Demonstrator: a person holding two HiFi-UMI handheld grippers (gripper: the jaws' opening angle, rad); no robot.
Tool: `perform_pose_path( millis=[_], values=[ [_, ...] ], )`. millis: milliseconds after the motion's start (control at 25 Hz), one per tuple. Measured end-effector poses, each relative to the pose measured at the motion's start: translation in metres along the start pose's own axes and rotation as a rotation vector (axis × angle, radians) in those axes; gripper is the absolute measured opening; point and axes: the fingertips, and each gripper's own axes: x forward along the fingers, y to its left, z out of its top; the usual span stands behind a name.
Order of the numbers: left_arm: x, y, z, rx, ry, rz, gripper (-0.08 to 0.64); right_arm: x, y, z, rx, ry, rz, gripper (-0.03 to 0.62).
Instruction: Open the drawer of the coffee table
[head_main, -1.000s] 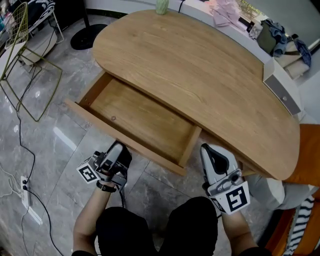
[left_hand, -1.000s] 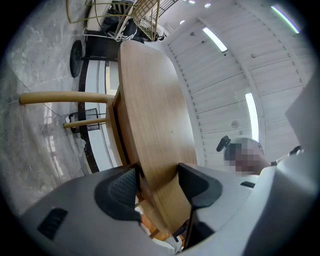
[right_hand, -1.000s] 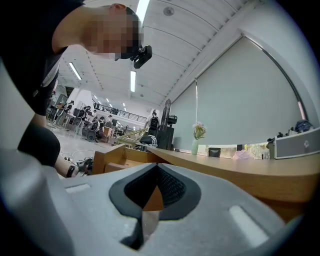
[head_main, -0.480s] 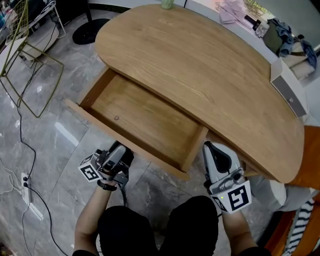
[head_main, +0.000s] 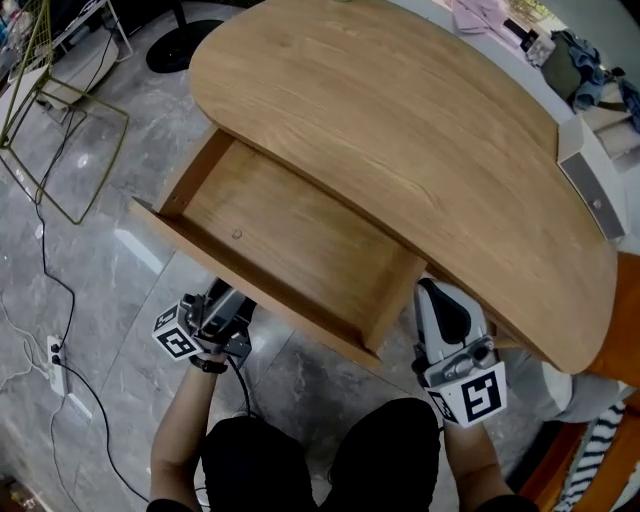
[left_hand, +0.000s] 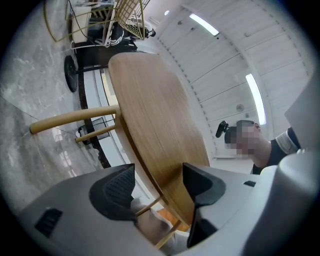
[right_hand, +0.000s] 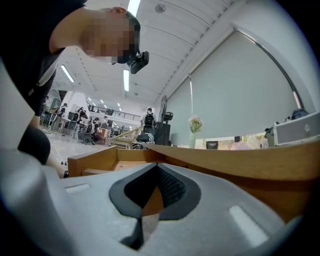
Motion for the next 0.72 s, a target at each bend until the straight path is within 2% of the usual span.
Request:
perform_pose_path(
  millis=[80,240,360,560,680,720],
  values=[
    [-0.002,-0.004,0.009,0.005,0.006,0.060,0.279,0.000,-0.006,0.009,0.034,0.024,-0.018,0.005],
    [-0.024,-0.022,0.001,-0.056,0.065,0.240,0.279,-0.011,0.004,0.029,0.108,0.125,-0.009,0.005],
    [-0.035,-0.032,0.002,-0.088,0.085,0.321,0.274,-0.010,0.008,0.045,0.138,0.164,-0.006,0.005],
    [-0.036,-0.061,0.008,-0.113,0.073,0.405,0.165,-0.012,0.009,0.083,0.171,0.204,-0.016,0.005],
    [-0.039,-0.075,0.013,-0.129,0.040,0.483,0.059,-0.020,0.012,0.103,0.179,0.237,-0.021,0.005],
    [-0.039,-0.081,0.014,-0.133,0.037,0.511,0.044,-0.024,0.014,0.109,0.183,0.253,-0.018,0.005]
  ],
)
